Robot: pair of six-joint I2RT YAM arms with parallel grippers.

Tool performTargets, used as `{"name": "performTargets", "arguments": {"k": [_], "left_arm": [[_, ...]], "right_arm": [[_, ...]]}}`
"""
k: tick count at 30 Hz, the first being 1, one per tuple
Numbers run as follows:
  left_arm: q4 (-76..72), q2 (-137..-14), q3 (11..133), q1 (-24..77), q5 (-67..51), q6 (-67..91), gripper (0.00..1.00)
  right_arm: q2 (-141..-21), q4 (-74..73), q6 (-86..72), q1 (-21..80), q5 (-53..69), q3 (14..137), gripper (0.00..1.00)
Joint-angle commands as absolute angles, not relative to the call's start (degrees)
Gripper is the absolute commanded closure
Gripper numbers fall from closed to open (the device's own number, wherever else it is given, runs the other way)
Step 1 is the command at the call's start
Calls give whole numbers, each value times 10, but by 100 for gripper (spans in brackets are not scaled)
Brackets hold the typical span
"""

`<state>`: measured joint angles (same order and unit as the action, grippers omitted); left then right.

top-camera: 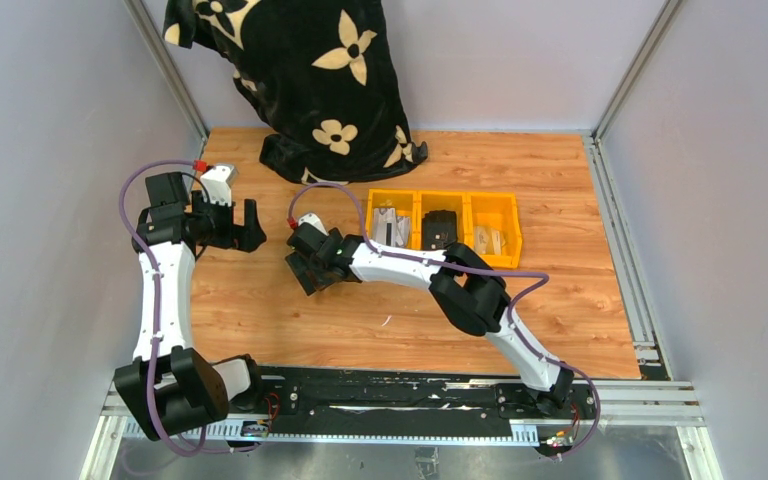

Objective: Take the credit cards out of the card holder
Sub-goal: Pick up the card holder from the center of the board, then open the card holder.

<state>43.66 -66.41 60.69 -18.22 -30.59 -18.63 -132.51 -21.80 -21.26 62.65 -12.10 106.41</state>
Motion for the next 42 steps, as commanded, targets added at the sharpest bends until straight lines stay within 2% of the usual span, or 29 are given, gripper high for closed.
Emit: {"name": "performTargets", "arguments": {"k": [1,6,10,24,42], "left_arm": [[448,-647,620,-187,-322,-185,0],[455,-648,619,-186,-349,-161,0],[459,-645,614,-187,-371,-141,0],[460,-626,565,-184,-514,-119,0],[462,-594,596,-166,-645,-37,0]], "right_arm": [[-1329,-232,-209,623,-89,1028,12],[-1270,-162,-203,626,-87,957,28],[-1198,-67,-175,628,-74,892,34],[-1008,167,-175,634,-19,744,38],[-936,191,-147,660,-30,720,40]]}}
